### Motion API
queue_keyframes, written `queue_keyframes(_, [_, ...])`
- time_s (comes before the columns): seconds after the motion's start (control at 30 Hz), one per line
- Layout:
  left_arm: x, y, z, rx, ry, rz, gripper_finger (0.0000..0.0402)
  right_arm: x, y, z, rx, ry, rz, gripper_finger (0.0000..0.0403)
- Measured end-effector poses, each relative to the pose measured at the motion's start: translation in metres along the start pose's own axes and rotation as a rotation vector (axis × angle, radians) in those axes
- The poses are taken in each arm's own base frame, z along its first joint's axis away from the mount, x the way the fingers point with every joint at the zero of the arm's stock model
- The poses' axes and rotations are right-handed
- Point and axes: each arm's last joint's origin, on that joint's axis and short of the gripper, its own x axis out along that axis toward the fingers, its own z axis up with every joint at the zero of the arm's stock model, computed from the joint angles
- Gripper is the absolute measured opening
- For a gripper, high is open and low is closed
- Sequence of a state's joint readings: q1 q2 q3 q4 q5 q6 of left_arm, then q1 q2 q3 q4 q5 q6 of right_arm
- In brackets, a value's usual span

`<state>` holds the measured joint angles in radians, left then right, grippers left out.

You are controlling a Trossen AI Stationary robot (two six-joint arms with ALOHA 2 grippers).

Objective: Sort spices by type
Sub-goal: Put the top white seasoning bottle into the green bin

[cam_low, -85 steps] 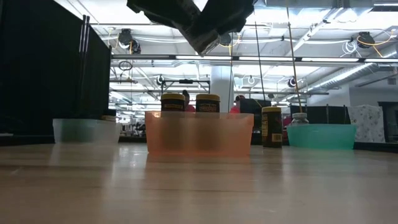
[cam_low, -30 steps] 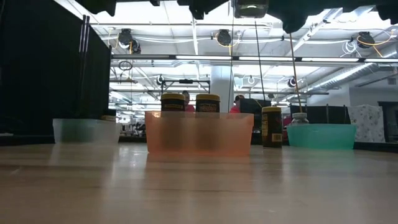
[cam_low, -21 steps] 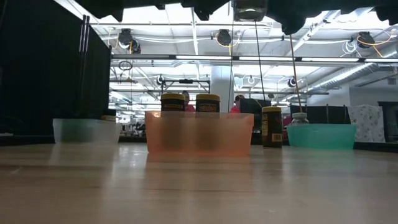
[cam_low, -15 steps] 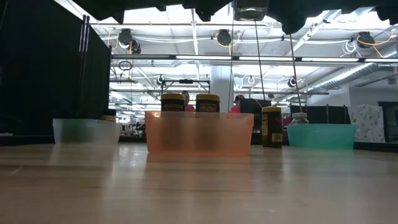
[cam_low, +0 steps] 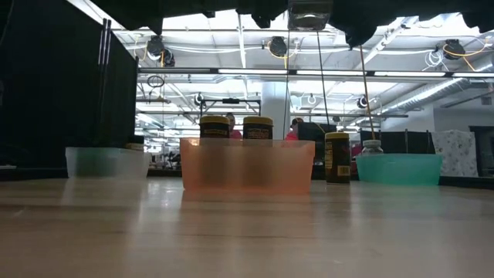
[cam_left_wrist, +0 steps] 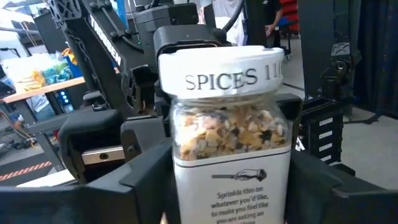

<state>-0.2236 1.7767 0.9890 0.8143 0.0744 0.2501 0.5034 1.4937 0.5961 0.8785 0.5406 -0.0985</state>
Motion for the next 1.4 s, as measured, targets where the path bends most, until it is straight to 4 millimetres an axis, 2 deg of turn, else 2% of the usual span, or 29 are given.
queue_keyframes(0.1, [0.000, 0.000, -0.001, -0.005, 0.009, 0.011, 0.0208, 0.000, -0.001, 0.000, -0.020, 0.004, -0.023, 0.0165])
queue_keyframes(0.23, [0.000, 0.000, -0.002, -0.005, 0.019, 0.013, 0.0208, 0.000, -0.001, -0.002, -0.018, 0.018, -0.025, 0.0169])
queue_keyframes(0.43, [-0.007, -0.002, 0.002, 0.030, 0.148, 0.089, 0.0208, -0.003, 0.000, -0.004, 0.028, 0.063, -0.078, 0.0292])
queue_keyframes(0.53, [-0.014, -0.003, 0.008, 0.066, 0.238, 0.167, 0.0208, -0.010, -0.002, -0.001, 0.031, 0.095, -0.132, 0.0329])
queue_keyframes(0.73, [-0.030, -0.014, 0.016, 0.100, 0.413, 0.220, 0.0208, -0.028, -0.011, 0.019, 0.082, 0.107, -0.193, 0.0335])
queue_keyframes(0.83, [-0.034, -0.018, 0.013, 0.126, 0.485, 0.265, 0.0208, -0.030, -0.013, 0.034, 0.097, 0.106, -0.190, 0.0335])
queue_keyframes(1.13, [-0.032, -0.014, 0.011, 0.136, 0.493, 0.346, 0.0208, 0.006, 0.000, 0.062, -0.014, 0.221, -0.216, 0.0336])
queue_keyframes(1.4, [-0.032, -0.014, 0.012, 0.135, 0.484, 0.351, 0.0208, 0.040, -0.002, 0.073, -0.074, 0.321, -0.257, 0.0336])
